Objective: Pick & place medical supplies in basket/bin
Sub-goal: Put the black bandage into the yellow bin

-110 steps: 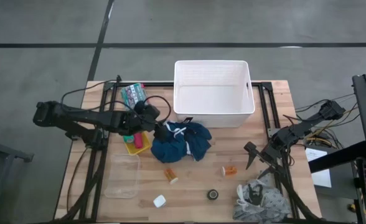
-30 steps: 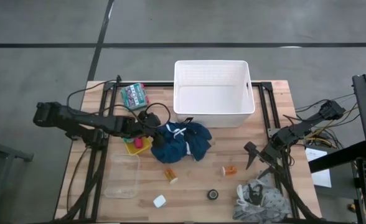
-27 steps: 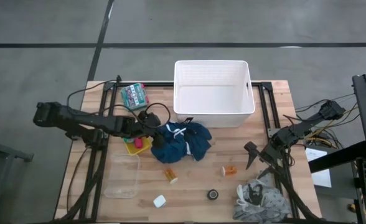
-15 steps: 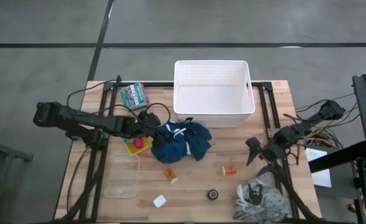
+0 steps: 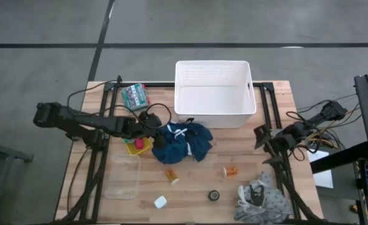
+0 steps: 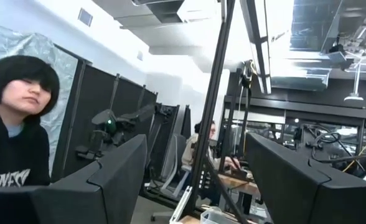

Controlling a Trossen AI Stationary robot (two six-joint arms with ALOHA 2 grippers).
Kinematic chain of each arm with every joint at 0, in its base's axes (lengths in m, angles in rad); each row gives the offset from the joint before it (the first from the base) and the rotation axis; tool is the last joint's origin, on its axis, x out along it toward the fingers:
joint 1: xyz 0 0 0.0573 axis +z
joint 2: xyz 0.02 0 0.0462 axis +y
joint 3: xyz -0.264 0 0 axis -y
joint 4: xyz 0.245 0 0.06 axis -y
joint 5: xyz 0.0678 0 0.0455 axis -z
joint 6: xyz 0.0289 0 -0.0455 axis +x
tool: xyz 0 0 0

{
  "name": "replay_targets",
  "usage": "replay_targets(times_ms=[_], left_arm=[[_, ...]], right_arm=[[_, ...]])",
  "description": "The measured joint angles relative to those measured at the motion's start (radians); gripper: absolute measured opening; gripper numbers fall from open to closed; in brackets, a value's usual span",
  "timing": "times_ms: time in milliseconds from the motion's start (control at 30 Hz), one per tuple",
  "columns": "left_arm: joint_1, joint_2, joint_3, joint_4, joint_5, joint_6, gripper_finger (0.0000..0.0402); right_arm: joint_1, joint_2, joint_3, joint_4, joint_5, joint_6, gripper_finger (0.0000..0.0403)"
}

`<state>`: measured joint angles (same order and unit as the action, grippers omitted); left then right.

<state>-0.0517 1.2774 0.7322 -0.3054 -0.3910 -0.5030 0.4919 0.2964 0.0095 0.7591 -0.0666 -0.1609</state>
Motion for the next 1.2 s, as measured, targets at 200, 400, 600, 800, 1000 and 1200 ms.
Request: replay_targets(times_ms=[200, 400, 600, 800, 1000, 1200], left_arm=[[0.000, 0.000, 0.000, 0.000, 0.000, 0.000, 0.0238], [0.000, 0.000, 0.000, 0.000, 0.000, 0.000, 0.0238], [0.000, 0.000, 0.000, 0.000, 0.000, 0.000, 0.0238], [0.000, 0.000, 0.000, 0.000, 0.000, 0.000, 0.0238], [0.000, 0.000, 0.000, 0.000, 0.000, 0.000, 0.0238], [0.000, 0.000, 0.000, 0.000, 0.000, 0.000, 0.0238]], right_arm=[[0.001, 0.049, 0.051, 0.000, 0.000, 0.005, 0.0272], [0.001, 0.206, 0.171, -0.004, -0.001, -0.010, 0.0272], [0.001, 0.383, 0.315, -0.111, -0.001, 0.004, 0.0272], [0.001, 0.593, 0.483, -0.205, -0.001, 0.054, 0.0272], [0.001, 0.766, 0.638, -0.392, -0.001, 0.049, 0.0272], [0.001, 0.919, 0.761, -0.624, -0.017, 0.149, 0.0272]])
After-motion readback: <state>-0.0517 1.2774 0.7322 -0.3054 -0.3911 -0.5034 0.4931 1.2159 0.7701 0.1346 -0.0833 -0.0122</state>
